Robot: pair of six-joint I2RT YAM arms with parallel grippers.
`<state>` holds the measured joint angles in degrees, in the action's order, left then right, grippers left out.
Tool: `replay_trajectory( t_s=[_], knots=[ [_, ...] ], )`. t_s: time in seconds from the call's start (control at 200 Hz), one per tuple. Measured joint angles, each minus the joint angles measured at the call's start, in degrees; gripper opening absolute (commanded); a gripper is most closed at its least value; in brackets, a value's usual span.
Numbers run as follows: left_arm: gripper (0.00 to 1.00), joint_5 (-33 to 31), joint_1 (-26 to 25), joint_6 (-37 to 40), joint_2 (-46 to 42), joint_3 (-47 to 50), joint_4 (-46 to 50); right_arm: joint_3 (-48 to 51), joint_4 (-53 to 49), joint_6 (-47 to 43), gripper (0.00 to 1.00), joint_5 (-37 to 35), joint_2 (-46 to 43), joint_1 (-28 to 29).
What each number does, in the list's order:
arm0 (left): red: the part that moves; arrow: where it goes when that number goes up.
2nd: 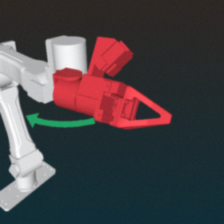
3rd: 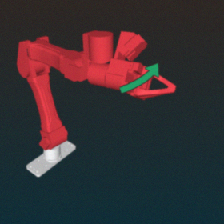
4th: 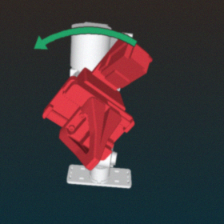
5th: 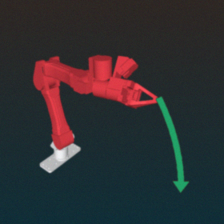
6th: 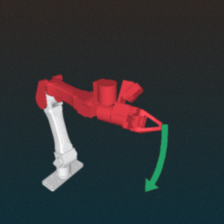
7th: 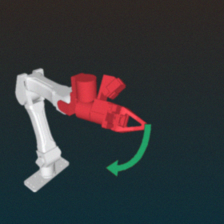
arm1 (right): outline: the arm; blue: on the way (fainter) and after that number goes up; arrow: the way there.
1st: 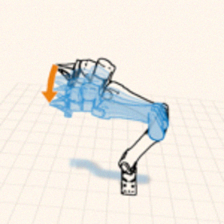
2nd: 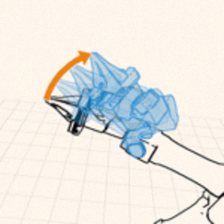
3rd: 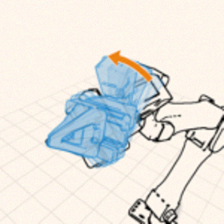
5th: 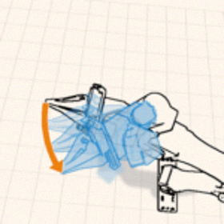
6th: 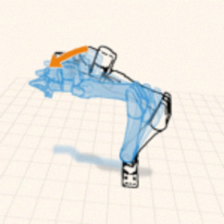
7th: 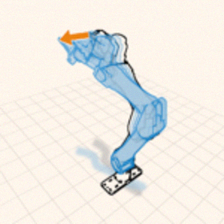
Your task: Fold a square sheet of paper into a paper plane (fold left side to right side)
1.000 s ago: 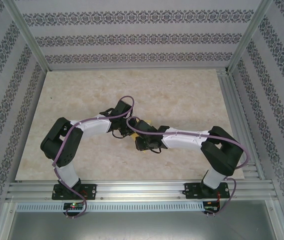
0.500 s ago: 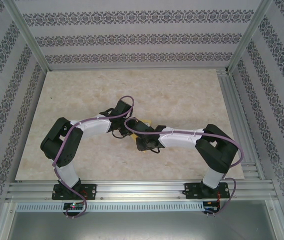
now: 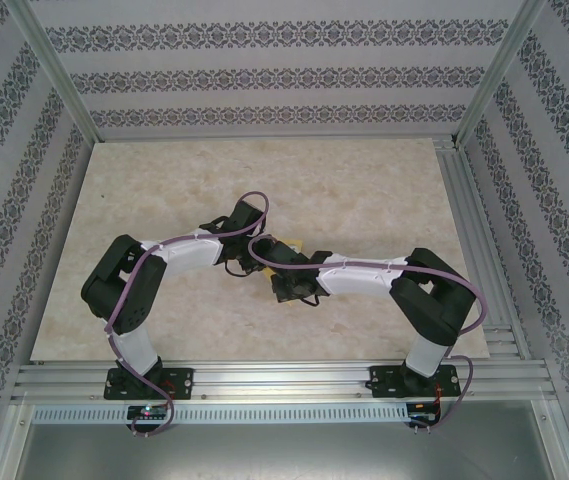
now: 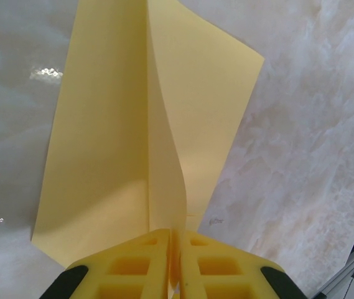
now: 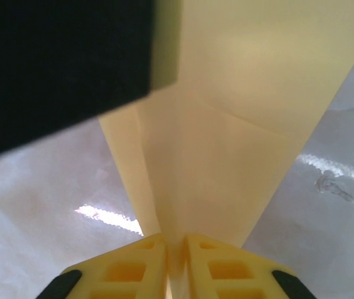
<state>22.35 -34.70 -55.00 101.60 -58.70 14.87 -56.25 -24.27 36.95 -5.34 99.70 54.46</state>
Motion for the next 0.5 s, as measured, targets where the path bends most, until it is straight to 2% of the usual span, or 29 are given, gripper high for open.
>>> replay_trajectory(
  t_s=[0.215, 0.41, 0.5],
  knots=[
    [0.29, -0.28, 0.09, 0.48, -0.26, -0.33, 1.68, 1.6, 3.72, 0.09, 0.07, 1.9, 0.0, -0.61],
    [0.53, -0.9, 1.33, 1.88, -2.05, -1.36, 5.6, 2.8, 6.43, 0.48, 0.07, 2.91, -0.44, -1.4],
    [0.61, -1.33, 3.1, 3.06, -3.32, -1.6, 7.96, 3.34, 7.78, 0.83, 0.07, 3.52, -1.2, -2.08]
  ],
)
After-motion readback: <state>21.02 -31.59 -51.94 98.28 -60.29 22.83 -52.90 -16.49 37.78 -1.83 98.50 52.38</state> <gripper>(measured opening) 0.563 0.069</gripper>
